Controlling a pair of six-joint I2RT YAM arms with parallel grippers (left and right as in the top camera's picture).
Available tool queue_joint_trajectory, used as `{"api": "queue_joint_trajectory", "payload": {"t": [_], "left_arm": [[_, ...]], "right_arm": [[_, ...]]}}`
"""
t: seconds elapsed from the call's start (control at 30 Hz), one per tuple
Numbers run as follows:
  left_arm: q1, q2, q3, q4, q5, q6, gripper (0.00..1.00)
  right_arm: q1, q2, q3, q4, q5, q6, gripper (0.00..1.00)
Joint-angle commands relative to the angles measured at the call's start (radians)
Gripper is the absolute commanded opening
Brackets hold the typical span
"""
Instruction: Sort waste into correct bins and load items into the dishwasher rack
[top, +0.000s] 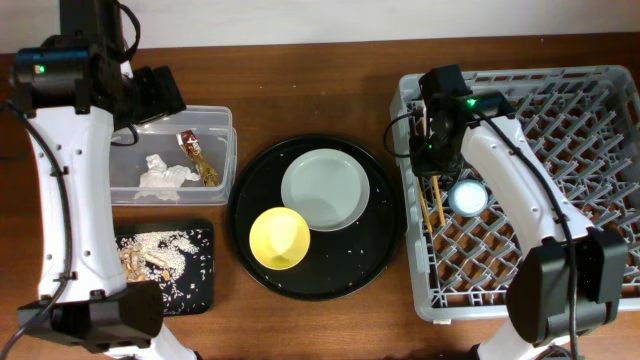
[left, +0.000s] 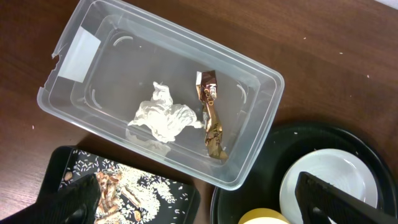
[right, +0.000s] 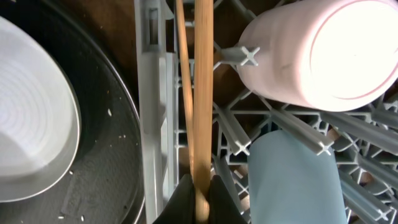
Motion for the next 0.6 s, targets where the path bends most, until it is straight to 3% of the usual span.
{"api": "queue_joint_trajectory", "payload": {"t": [0.0,0.1,0.17,0.23,0.43,0.57], "left_arm": [[0.003,0.002,-0.001,-0.001,-0.011,-0.007,1.00],[0.003,0.002,-0.001,-0.001,-0.011,-0.007,1.00],[0.003,0.002,-0.001,-0.001,-0.011,-0.007,1.00],[0.003,0.002,-0.001,-0.001,-0.011,-0.007,1.00],[0.003,0.002,-0.001,-0.001,-0.011,-0.007,1.00],[0.003,0.002,-0.001,-0.001,-0.011,-0.007,1.00]], "right_arm": [[-0.008,-0.004,-0.046,0.027,0.023,0.014,0.11],[-0.008,-0.004,-0.069,0.040,0.023,0.014,0.25],[-0.008,-0.005,-0.069,0.040,0.023,0.014,0.40],[-0.008,-0.006,-0.066,0.038,0.022,0.014,0.44],[-0.006,-0.019,0.080,-0.085,-0.002,0.013,0.45],[-0.005,-0.025,0.208,-0.187,-0.419,-0.171,0.46]]}}
